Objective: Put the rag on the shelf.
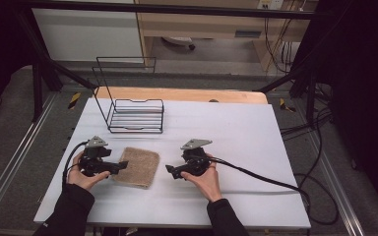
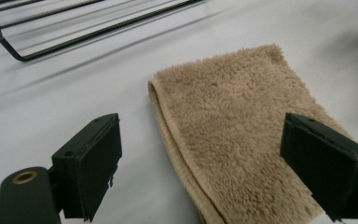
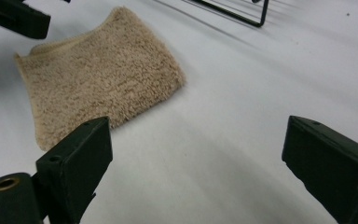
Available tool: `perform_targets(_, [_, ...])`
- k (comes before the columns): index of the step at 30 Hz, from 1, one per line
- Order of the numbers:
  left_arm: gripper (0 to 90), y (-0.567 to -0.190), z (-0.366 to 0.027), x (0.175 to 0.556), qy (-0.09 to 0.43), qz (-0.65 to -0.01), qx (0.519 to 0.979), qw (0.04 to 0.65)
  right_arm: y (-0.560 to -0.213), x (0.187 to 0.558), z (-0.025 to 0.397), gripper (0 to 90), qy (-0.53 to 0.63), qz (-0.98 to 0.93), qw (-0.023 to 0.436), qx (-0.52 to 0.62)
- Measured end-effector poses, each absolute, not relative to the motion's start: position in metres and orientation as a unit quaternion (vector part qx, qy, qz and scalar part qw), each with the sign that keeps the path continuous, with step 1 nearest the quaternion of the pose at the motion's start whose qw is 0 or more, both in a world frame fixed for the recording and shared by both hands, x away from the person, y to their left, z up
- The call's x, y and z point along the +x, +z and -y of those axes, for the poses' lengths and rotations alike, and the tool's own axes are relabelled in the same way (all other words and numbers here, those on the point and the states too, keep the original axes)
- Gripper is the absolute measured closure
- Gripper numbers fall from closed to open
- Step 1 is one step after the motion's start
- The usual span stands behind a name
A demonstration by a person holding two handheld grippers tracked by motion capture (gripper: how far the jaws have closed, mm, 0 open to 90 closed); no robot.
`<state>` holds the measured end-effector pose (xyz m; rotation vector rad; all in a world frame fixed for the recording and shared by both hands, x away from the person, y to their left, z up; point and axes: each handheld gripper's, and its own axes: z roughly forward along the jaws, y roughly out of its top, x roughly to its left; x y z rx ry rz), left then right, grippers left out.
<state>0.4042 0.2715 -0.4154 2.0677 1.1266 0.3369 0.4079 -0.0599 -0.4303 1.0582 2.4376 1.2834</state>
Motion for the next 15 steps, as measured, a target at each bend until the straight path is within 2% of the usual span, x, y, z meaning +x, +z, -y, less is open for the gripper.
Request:
perform_targets(10, [20.3, -0.415, -0.263, 0.431, 0.155, -0.444, 0.807, 0.357, -0.435, 0.401, 0.072, 6.3, 0.432, -0.817, 0.1, 0.368])
perform_targets(15, [27.7, -0.42, -0.262, 0.442, 0.159, -0.454, 0.802, 0.354, -0.435, 0.399, 0.073, 5.6, 0.432, -0.816, 0.102, 0.371])
